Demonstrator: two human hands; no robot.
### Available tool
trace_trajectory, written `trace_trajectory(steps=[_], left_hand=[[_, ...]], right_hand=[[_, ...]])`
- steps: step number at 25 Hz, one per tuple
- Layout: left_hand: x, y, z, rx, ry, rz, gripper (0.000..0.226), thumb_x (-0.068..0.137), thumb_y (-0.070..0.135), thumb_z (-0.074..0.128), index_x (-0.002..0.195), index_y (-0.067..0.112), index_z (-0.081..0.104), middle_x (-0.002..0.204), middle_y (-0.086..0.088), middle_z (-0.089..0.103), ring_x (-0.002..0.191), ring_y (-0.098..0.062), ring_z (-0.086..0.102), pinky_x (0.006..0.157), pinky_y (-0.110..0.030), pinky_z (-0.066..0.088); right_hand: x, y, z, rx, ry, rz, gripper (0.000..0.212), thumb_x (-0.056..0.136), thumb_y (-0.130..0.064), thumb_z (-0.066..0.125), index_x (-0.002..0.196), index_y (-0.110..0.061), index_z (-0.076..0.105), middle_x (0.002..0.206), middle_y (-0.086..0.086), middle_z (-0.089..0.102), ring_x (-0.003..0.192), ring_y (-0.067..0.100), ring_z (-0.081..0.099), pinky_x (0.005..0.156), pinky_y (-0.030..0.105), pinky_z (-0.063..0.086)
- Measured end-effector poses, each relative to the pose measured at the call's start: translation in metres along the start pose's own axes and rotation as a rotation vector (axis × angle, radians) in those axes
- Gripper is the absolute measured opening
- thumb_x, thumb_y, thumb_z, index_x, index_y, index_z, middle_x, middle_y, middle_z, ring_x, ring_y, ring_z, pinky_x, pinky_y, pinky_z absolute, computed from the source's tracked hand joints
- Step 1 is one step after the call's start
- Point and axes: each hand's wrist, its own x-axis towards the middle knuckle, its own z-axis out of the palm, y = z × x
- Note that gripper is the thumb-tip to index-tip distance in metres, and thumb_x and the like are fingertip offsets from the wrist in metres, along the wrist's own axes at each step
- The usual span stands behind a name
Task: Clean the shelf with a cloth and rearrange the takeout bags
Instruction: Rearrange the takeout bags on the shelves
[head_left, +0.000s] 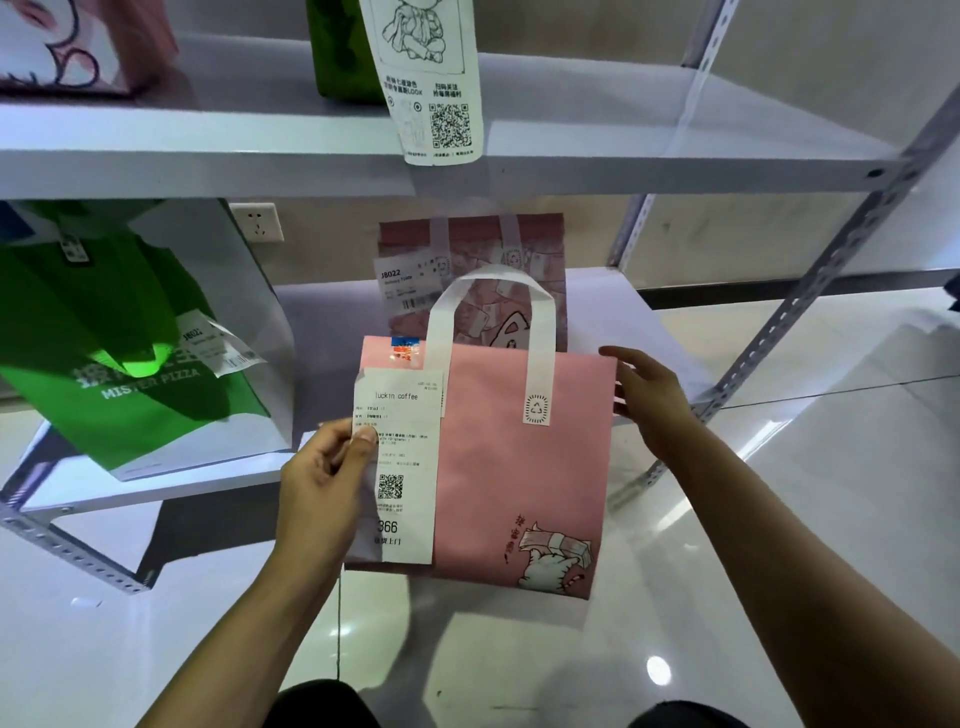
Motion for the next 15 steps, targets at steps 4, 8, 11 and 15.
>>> trace_trajectory(steps=[4,8,11,15], left_hand=[[-0.002,0.011,0.025,-0.029,-0.047,-0.017,0.017,0.097,0.017,0.061,0.093,0.027,0.073,0.098,0.008,0.078,0.089,-0.005,0.073,0.069,-0.012,0.052],[-0.008,0.033,0.056,-0.075,-0.123,-0.025,0.016,0.097,0.018,0.062,0.095,0.029,0.073,0.099,0.004,0.078,0.089,-0.009,0.074,0.068,-0.016,0.054],[-0.016,0.061,0.083,-0.078,-0.207,0.0,0.02,0.097,0.018,0.061,0.091,0.033,0.073,0.096,0.006,0.078,0.086,-0.006,0.074,0.064,-0.012,0.052],[-0.028,0.108,0.109,-0.045,-0.438,0.067,0.019,0.099,0.021,0.058,0.094,0.035,0.069,0.101,0.008,0.077,0.093,-0.01,0.074,0.07,-0.016,0.056]], right_hand=[[-0.062,-0.01,-0.037,0.114,0.034,-0.061,0.029,0.106,-0.027,0.048,0.113,-0.009,0.07,0.1,0.011,0.077,0.096,0.027,0.075,0.09,0.046,0.06],[-0.135,-0.019,-0.074,0.067,-0.036,-0.098,0.039,0.107,-0.036,0.041,0.118,-0.013,0.071,0.113,0.009,0.075,0.107,0.027,0.071,0.094,0.042,0.056],[-0.175,-0.035,-0.093,0.025,-0.06,-0.125,0.029,0.103,-0.027,0.049,0.124,-0.031,0.069,0.118,-0.003,0.075,0.109,0.018,0.071,0.086,0.032,0.061],[-0.194,-0.077,-0.121,0.092,0.174,-0.205,0.024,0.092,-0.035,0.059,0.099,-0.051,0.075,0.103,-0.01,0.078,0.089,0.016,0.076,0.064,0.026,0.062]])
